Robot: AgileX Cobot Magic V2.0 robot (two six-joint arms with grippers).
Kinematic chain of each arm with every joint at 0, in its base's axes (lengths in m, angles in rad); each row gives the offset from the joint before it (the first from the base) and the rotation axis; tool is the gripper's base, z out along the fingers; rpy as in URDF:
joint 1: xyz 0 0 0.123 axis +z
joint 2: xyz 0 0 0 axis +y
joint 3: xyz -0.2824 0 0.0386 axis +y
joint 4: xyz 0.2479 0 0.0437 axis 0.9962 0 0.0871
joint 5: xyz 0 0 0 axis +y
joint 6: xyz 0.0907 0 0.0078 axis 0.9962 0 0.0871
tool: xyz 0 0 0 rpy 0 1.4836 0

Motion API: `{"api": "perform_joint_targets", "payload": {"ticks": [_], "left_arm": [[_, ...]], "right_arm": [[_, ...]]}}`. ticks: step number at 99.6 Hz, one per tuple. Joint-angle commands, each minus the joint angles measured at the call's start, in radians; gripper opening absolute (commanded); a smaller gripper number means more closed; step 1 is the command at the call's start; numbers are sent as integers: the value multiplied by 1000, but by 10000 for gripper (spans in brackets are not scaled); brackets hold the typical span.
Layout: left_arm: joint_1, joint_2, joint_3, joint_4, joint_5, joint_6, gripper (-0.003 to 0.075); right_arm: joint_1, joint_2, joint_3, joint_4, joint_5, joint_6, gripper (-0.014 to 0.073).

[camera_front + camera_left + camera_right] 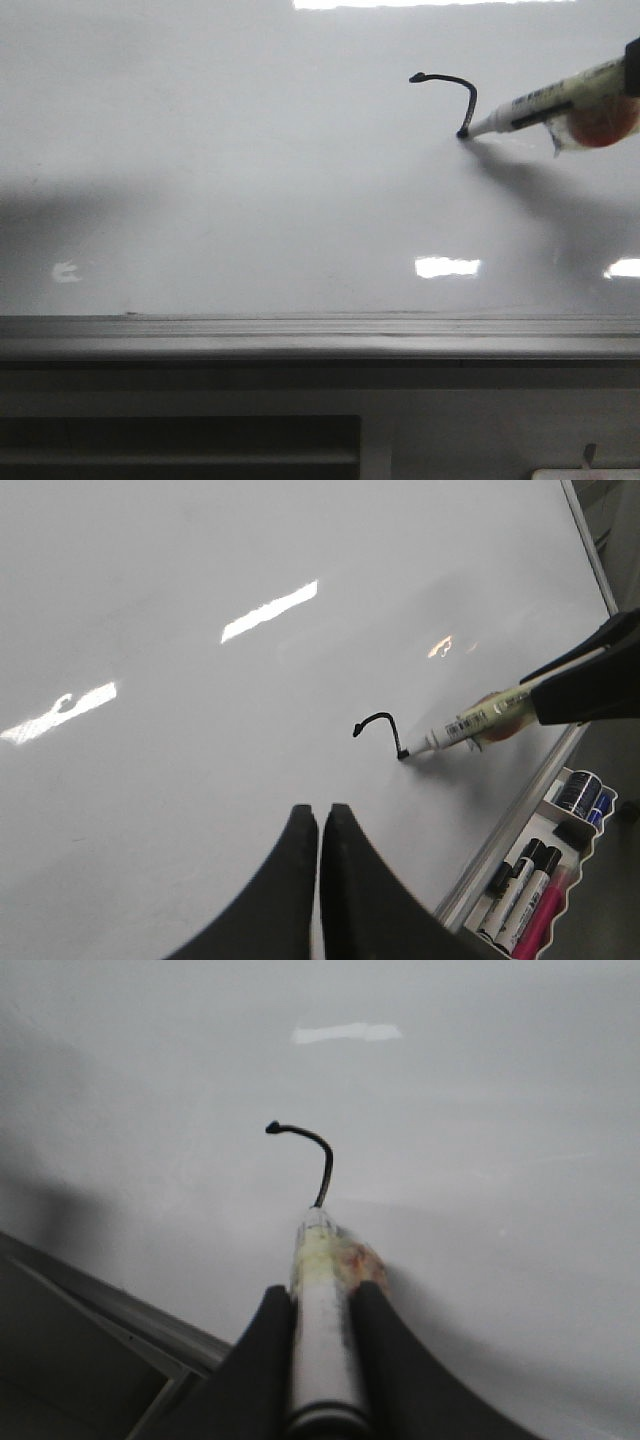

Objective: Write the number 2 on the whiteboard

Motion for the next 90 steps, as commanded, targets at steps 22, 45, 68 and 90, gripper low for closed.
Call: {"api": "perform_joint_targets", "payload": {"ticks": [22, 45, 68, 90], "left_arm": [[4, -10, -29, -14, -89, -10, -20], [4, -10, -29, -14, -89, -10, -20], [4, -10, -29, -14, -89, -10, -20], [-2, -10, -29, -16, -96, -10, -20]], "right_arm": [[-8, 85, -15, 59, 17, -77, -62], [-8, 44, -15, 3, -34, 7, -46], [-39, -86, -15, -422, -33, 424, -46], [-64, -211, -64, -408, 122, 432, -47]]}}
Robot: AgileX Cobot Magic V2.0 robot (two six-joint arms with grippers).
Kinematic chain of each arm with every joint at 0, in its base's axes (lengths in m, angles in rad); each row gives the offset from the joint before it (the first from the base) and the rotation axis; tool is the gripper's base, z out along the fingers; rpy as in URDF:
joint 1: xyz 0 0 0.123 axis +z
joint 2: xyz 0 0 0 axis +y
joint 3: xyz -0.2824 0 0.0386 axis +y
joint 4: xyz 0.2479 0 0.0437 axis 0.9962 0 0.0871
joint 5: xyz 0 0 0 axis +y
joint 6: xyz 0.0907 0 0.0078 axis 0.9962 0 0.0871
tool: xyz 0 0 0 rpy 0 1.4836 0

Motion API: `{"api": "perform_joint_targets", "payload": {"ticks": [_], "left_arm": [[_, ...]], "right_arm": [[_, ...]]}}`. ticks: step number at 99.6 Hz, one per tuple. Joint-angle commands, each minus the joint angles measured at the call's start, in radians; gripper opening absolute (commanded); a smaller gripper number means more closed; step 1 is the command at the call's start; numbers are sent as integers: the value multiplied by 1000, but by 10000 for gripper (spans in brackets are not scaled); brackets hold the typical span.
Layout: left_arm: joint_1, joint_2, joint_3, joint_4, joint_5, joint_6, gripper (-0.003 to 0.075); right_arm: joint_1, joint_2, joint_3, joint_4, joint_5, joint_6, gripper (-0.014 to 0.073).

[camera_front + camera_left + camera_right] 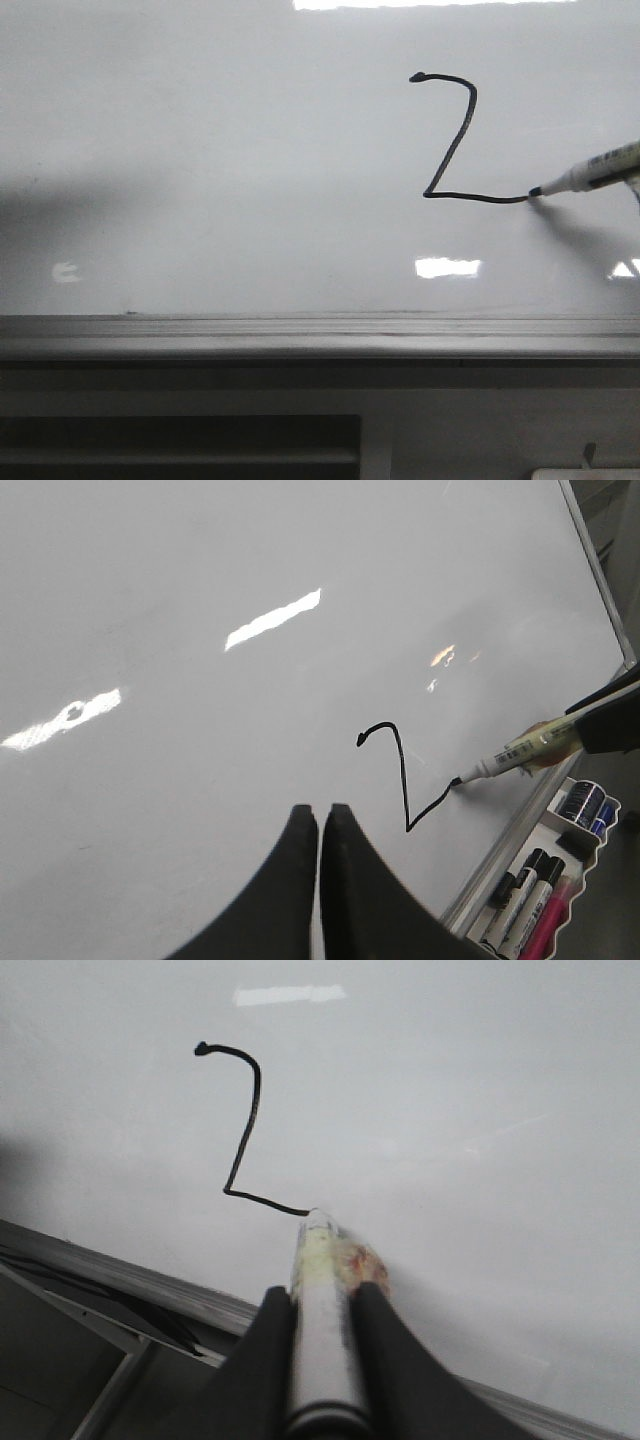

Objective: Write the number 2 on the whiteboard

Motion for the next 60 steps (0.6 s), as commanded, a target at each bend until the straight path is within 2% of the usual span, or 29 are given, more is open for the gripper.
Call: {"api": "perform_joint_targets", "payload": {"ticks": [1, 29, 36, 43, 60], "left_arm": [[-1, -10, -29, -12, -82, -10, -20], [-100, -1, -29, -8, -108, -8, -16], [-134, 16, -29, -8, -116, -6, 15], [-169, 39, -29, -8, -129, -6, 81], [-249, 96, -33, -4, -180, -2, 314]], "right_arm": [[-7, -42, -64, 21, 14, 2, -47], [-7, -4, -209, 74, 183, -57, -47], [-7, 37, -241, 110, 226, -104, -47], [-7, 85, -270, 156, 272, -162, -47], [-7, 208, -338, 205, 383, -247, -47]]}}
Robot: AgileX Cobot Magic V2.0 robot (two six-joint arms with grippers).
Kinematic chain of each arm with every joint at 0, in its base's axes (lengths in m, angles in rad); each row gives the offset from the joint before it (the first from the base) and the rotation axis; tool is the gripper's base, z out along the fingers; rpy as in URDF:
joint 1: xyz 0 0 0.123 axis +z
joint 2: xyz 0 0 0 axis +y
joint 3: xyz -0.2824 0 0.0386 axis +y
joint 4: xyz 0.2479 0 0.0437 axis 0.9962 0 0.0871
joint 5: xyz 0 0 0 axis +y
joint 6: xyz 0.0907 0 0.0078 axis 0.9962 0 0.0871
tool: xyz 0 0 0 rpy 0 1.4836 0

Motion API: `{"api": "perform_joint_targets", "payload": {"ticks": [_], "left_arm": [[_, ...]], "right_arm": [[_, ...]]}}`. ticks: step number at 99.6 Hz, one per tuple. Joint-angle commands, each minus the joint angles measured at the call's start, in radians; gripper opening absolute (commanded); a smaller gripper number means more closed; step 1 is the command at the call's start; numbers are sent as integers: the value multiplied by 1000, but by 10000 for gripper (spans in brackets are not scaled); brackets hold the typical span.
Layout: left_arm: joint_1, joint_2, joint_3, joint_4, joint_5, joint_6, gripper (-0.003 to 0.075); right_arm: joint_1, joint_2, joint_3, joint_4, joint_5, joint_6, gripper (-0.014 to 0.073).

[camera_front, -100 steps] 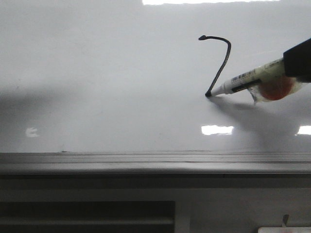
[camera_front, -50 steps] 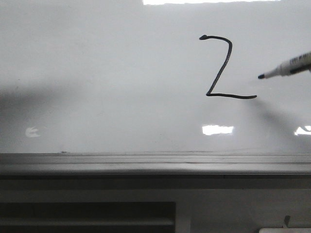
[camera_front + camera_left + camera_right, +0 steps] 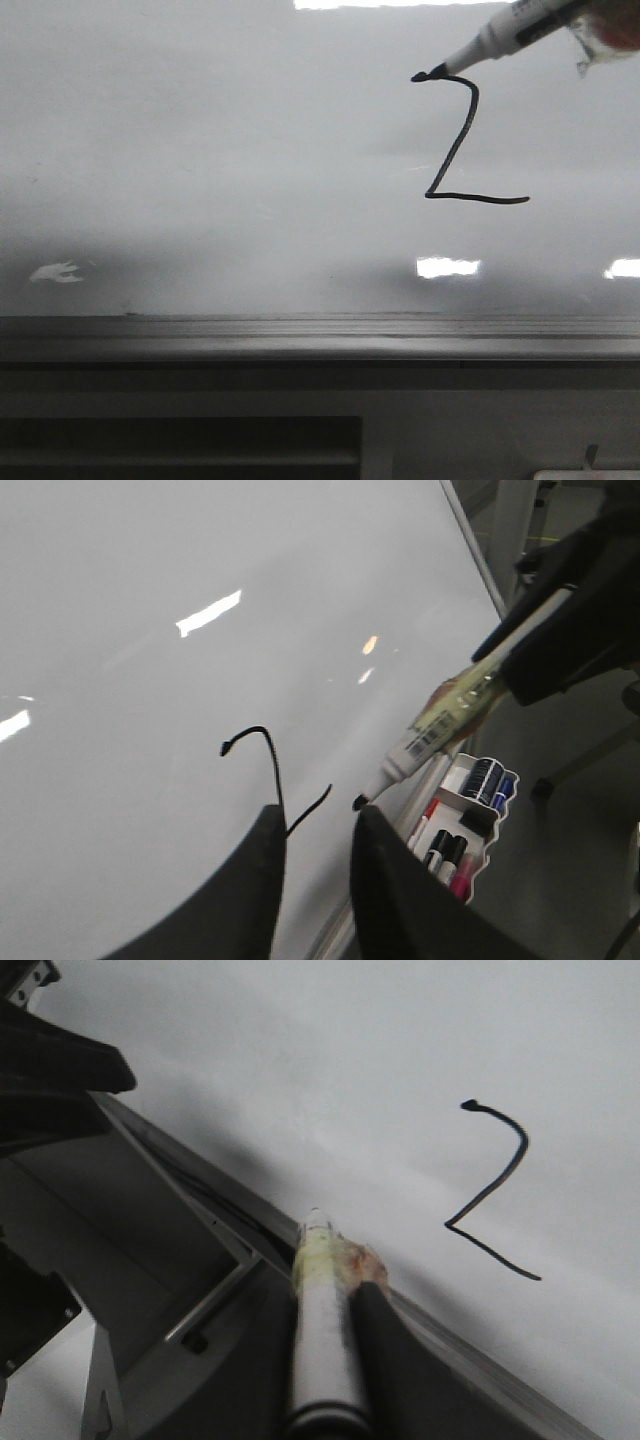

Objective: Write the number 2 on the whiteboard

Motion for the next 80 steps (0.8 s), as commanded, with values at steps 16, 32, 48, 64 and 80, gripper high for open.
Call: {"api": "perform_joint_targets", "payload": {"ticks": [16, 32, 48, 64, 80], "left_arm": [[-82, 71, -61, 0, -129, -2, 368], [-86, 140, -100, 16, -123, -2, 368], [-86, 190, -130, 25, -102, -2, 368], [-86, 220, -148, 38, -102, 0, 368], [-95, 245, -150, 46, -102, 0, 368]], "right_arm": [[-7, 147, -111, 128, 126, -160, -47], [-7, 199, -149, 149, 181, -201, -47], [-7, 201, -176, 156, 200, -228, -47], [-7, 201, -183, 156, 206, -229, -47], [-7, 201, -183, 156, 210, -230, -47]]}}
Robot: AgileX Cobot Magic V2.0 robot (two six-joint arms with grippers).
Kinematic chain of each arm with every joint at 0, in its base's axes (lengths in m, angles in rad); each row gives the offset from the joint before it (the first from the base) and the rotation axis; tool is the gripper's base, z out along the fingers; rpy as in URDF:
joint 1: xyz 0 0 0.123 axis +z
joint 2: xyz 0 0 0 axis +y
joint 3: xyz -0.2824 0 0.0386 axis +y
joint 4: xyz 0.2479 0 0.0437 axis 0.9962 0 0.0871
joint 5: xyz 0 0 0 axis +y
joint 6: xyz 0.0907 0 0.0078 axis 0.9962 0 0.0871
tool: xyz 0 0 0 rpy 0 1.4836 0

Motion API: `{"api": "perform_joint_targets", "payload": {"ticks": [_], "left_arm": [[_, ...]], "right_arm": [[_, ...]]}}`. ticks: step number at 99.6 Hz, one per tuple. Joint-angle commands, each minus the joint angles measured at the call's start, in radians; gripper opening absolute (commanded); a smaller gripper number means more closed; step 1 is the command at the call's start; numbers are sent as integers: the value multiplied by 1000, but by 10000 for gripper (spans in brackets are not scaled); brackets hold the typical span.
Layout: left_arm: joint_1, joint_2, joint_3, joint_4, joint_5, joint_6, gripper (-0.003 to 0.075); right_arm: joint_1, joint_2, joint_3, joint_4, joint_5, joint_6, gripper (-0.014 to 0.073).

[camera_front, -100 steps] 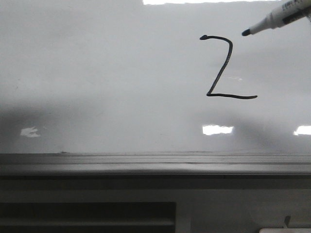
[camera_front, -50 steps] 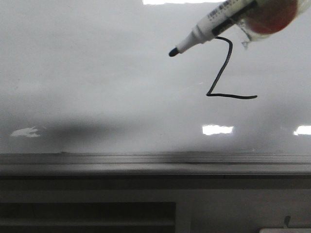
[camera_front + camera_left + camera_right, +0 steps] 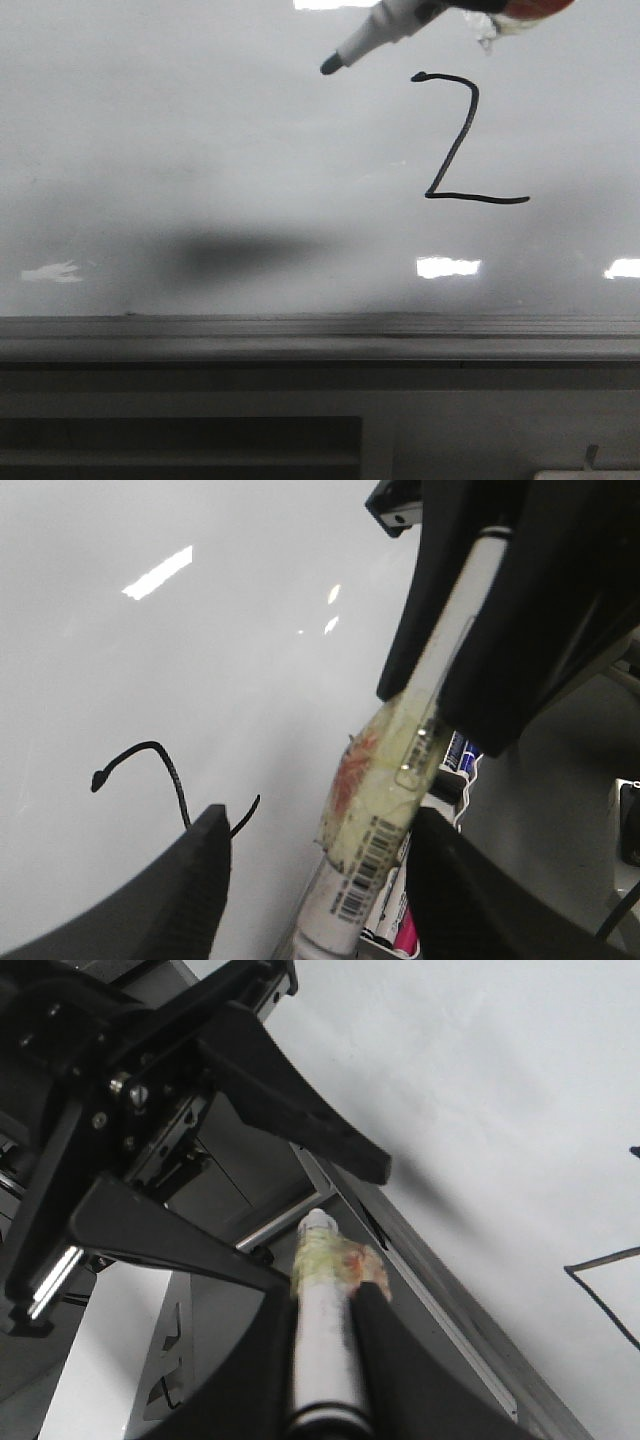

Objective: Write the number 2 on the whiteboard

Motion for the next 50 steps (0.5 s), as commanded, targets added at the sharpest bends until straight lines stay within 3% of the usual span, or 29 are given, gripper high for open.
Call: {"api": "perform_joint_targets", "payload": {"ticks": [1, 17, 24, 37, 50], "left_arm": [[-10, -3, -38, 4, -61, 0, 367], [-10, 2, -38, 2, -70, 0, 327], [-10, 2, -38, 2, -70, 0, 234], [-10, 2, -38, 2, -70, 0, -15], [-10, -3, -38, 4, -64, 0, -20]], "right_arm": [[-5, 0, -34, 70, -5, -16, -47], [-5, 0, -34, 70, 6, -21, -47], [-5, 0, -34, 70, 6, -21, -47], [-7, 0, -34, 70, 3, -21, -46], [-7, 0, -34, 70, 5, -21, -14]]}}
